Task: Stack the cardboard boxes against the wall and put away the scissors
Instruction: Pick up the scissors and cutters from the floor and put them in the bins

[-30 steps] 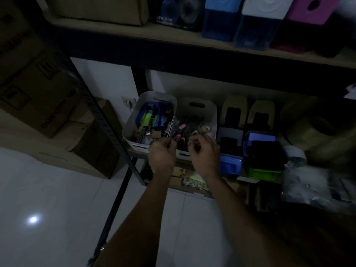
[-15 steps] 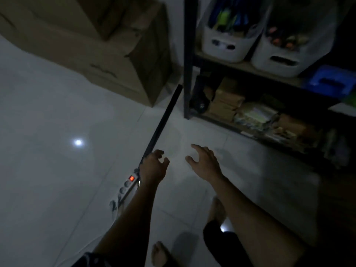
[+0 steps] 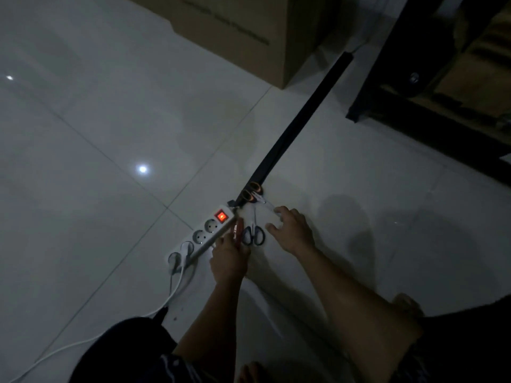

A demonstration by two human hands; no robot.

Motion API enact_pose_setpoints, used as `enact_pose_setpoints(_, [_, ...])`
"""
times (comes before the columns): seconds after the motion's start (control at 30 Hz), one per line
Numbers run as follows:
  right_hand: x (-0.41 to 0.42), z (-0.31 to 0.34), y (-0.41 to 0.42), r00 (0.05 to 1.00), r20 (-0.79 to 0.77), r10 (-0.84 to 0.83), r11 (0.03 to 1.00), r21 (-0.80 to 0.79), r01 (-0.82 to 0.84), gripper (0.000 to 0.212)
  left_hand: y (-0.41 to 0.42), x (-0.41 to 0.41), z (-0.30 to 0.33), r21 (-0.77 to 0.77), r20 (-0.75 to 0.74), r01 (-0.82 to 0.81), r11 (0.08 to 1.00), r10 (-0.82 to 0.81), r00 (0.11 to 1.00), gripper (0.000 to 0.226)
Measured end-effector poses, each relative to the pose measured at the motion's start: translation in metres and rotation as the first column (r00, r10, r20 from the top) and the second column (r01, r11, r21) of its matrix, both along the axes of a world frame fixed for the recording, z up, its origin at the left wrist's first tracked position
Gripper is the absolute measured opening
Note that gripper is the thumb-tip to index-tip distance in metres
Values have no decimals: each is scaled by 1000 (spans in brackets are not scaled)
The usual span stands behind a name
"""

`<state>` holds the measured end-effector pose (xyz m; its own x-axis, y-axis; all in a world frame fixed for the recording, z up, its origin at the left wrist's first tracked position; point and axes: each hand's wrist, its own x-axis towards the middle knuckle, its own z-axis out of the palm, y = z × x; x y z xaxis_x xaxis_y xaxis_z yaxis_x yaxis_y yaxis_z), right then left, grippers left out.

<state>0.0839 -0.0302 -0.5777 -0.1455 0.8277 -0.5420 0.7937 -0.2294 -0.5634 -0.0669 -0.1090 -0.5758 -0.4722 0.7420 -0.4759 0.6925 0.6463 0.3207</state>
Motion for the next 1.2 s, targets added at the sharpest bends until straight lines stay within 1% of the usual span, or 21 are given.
enact_pose_setpoints(0.03, [-9, -14, -2, 1000, 1, 16, 1000, 9, -16, 45, -3, -2, -12, 7, -26, -11, 1000, 11, 1000, 50])
enact_pose_setpoints(0.1, [-27, -36, -8, 1000, 21, 19, 1000, 14, -19, 43, -9, -4, -31, 41, -85, 30, 999, -26, 996, 47])
enact_pose_setpoints(0.2, [-50, -57, -20, 992, 118, 36, 994, 99, -48, 52, -15, -11, -53, 125, -123, 74, 989, -58, 991, 35])
enact_pose_setpoints(0.27, [-59, -61, -26, 980, 195, 50, 981, 177, -85, 54, -16, -18, -59, 140, -101, 87, 986, -73, 992, 27])
enact_pose_setpoints(0.33, [-63, -62, -28, 970, 240, 46, 970, 222, -101, 49, -15, -22, -63, 124, -38, 84, 989, -80, 996, 31])
enact_pose_setpoints(0.43, [-58, -59, -29, 960, 276, 40, 967, 232, -107, 42, -9, -23, -55, 107, 93, 44, 993, -54, 994, 39])
enact_pose_setpoints(0.53, [-43, -54, -23, 971, 240, 22, 971, 226, -77, 42, -5, -23, -47, 123, 181, 28, 992, -51, 982, 47])
enact_pose_setpoints(0.63, [-24, -53, -16, 993, 116, 33, 975, 215, -58, 34, -4, -24, -49, 161, 272, -85, 983, 38, 962, 58])
enact_pose_setpoints(0.73, [-12, -53, -12, 1000, 8, 27, 989, 146, -28, 29, -2, -22, -56, 166, 317, -168, 972, 109, 942, 60])
enact_pose_setpoints(0.87, [-3, -52, -6, 998, -62, -25, 996, 86, 30, 28, 1, -13, -66, 128, 240, -134, 983, 101, 965, 64])
enact_pose_setpoints(0.93, [-1, -52, -4, 994, -102, -46, 997, 53, 52, 28, 1, -9, -69, 138, 192, -133, 981, 106, 976, 66])
enact_pose_setpoints(1.0, [0, -53, -2, 990, -131, -59, 998, 14, 61, 22, 2, -6, -69, 162, 163, -106, 981, 80, 983, 59])
enact_pose_setpoints(1.07, [5, -55, 0, 992, -101, -77, 997, 13, 79, 14, 6, -6, -69, 158, 149, -78, 984, 54, 987, 50])
enact_pose_setpoints(1.13, [17, -58, -1, 990, -51, -131, 990, 41, 133, 18, 10, -7, -69, 150, 119, -41, 988, 24, 993, 45])
enact_pose_setpoints(1.2, [29, -61, -3, 978, -49, -202, 977, 67, 205, 26, 12, -8, -69, 147, 113, -27, 989, 10, 994, 41])
